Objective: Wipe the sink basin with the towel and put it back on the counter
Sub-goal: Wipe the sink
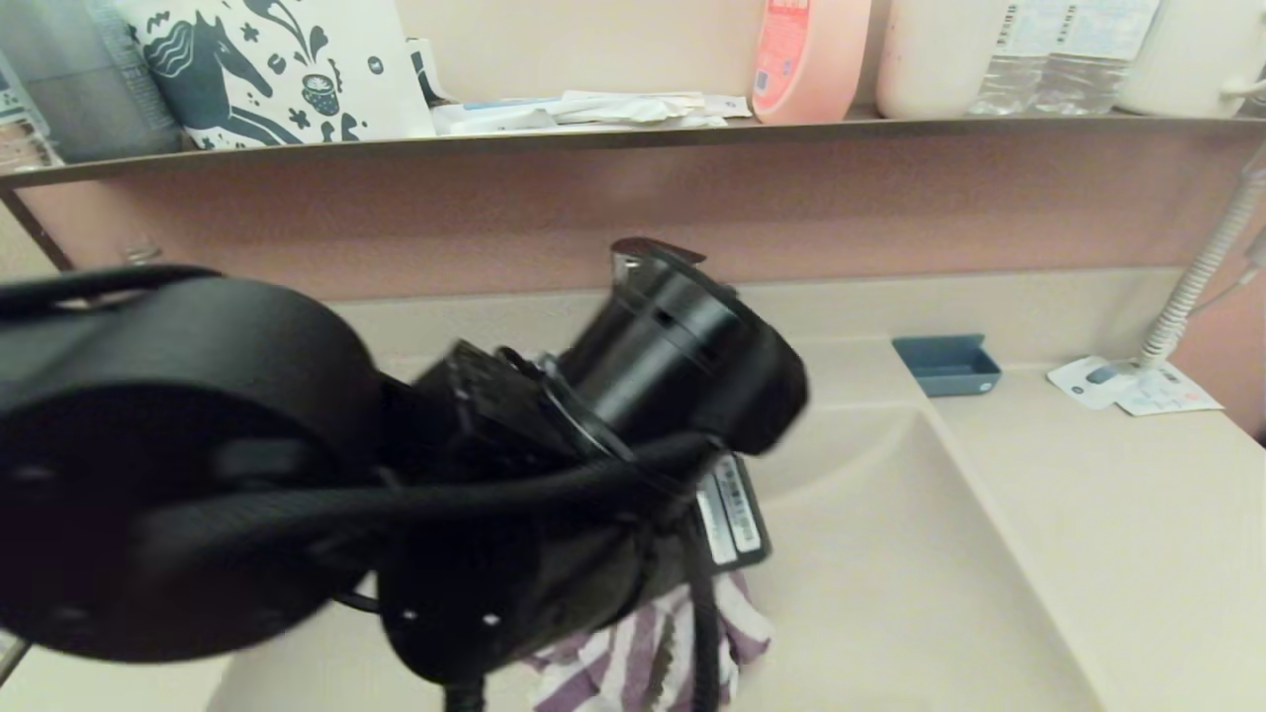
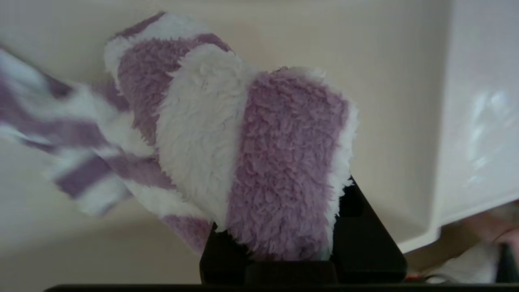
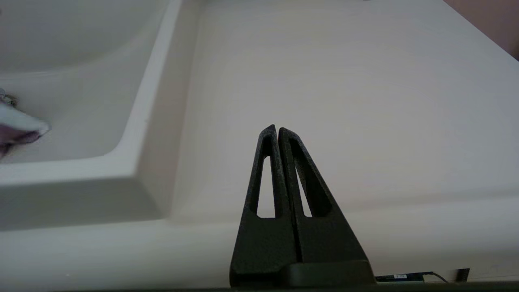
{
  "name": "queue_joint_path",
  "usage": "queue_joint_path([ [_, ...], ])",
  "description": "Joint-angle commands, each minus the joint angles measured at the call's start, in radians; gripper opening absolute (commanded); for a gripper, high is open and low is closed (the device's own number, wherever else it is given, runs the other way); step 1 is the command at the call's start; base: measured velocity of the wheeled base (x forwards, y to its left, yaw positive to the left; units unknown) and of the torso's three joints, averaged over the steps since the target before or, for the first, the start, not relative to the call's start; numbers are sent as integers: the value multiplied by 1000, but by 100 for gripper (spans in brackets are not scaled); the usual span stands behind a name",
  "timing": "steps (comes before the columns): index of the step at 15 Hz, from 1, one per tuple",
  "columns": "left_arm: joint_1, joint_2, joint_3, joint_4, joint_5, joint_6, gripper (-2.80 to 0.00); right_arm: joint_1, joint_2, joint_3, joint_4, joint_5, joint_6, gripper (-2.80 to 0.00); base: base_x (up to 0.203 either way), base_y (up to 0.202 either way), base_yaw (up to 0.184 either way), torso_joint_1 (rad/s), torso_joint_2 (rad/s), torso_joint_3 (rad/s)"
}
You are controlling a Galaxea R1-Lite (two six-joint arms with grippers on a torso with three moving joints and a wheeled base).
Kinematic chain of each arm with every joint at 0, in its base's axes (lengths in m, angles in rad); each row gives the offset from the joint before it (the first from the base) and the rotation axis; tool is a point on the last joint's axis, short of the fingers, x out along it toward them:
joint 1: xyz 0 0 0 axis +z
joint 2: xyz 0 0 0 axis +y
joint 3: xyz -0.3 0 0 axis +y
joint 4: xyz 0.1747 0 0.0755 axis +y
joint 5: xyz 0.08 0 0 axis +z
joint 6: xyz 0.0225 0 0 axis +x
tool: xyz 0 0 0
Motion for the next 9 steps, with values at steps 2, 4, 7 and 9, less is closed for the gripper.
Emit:
queue_joint_path([
  [2, -134, 172, -79, 4, 14, -65, -280, 0, 1, 0, 0, 0, 0, -280, 0, 0, 0, 0, 0, 0],
  [4, -178, 268, -163, 5, 43, -80, -280, 0, 1, 0, 0, 0, 0, -280, 0, 0, 0, 0, 0, 0],
  [7, -191, 379, -258, 8, 57, -79, -280, 0, 1, 0, 0, 0, 1, -280, 0, 0, 0, 0, 0, 0],
  [9, -193, 462, -358, 9, 58, -58, -280, 0, 1, 0, 0, 0, 0, -280, 0, 0, 0, 0, 0, 0],
])
